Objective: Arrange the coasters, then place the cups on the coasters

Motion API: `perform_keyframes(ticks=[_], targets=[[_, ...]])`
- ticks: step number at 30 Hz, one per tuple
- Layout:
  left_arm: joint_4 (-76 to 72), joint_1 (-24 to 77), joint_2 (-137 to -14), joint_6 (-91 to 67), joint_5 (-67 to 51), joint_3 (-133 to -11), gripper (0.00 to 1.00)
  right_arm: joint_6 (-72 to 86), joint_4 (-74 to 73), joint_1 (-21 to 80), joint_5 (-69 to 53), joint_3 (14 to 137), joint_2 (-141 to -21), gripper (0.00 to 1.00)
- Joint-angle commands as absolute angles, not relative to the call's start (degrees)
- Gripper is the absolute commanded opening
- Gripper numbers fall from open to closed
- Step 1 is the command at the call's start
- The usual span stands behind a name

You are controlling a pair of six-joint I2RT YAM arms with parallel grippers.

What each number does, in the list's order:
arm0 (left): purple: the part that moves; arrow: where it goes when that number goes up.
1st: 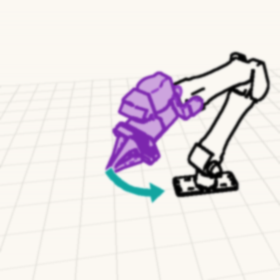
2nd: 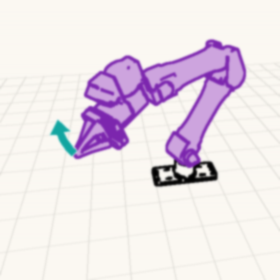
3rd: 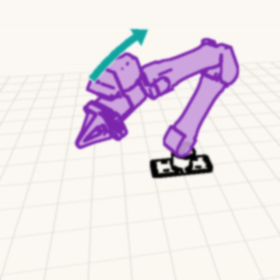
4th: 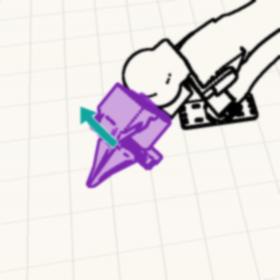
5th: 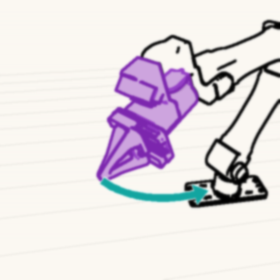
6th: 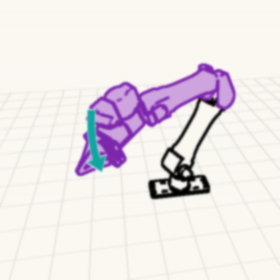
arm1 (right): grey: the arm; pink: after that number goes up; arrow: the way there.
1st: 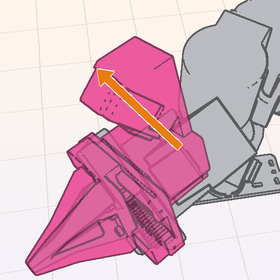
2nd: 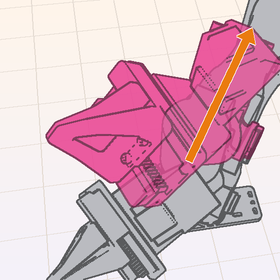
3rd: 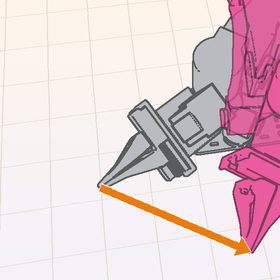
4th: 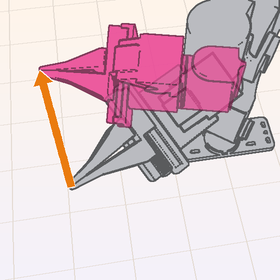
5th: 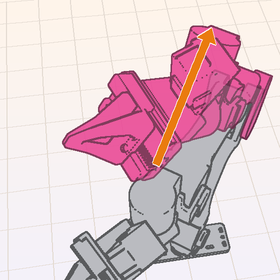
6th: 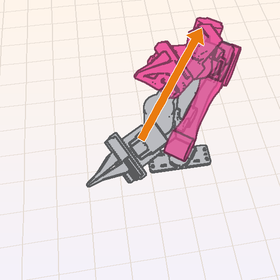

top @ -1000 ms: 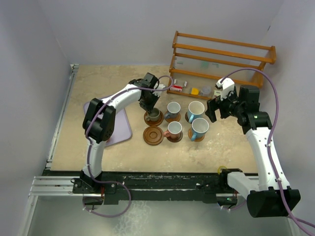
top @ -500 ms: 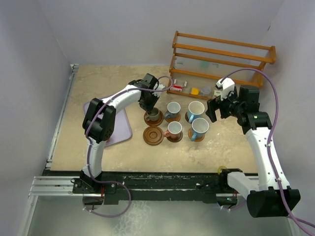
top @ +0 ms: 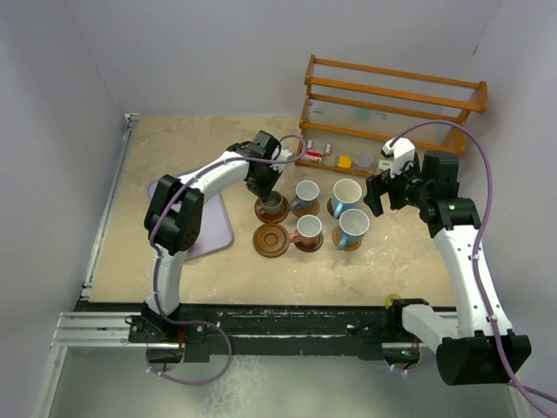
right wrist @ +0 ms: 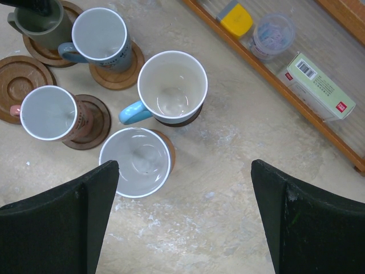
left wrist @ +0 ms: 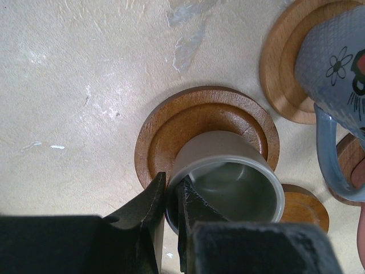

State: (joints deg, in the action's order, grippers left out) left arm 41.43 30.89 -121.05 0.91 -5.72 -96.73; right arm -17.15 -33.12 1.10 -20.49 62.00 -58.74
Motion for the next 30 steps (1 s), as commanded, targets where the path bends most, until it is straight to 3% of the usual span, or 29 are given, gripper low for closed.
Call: perform_keyframes(ticks=[1, 17, 30], targets=[[40.39, 31.1, -117.43, 1.09, -4.47, -96.12, 0.03, -16.79, -31.71, 1.23, -21.0, 61.96, -57.83, 1.0], [39.67, 32.45, -117.53, 1.93, -2.28, -94.98, 0.03, -16.65, -31.77, 1.22, -21.13, 61.96, -57.66, 1.0], [39.96, 32.61, -113.26, 1.99, -3.17, -94.23, 0.21, -16.52, -31.64, 1.19, -21.27, 61.96, -58.18, 1.0]])
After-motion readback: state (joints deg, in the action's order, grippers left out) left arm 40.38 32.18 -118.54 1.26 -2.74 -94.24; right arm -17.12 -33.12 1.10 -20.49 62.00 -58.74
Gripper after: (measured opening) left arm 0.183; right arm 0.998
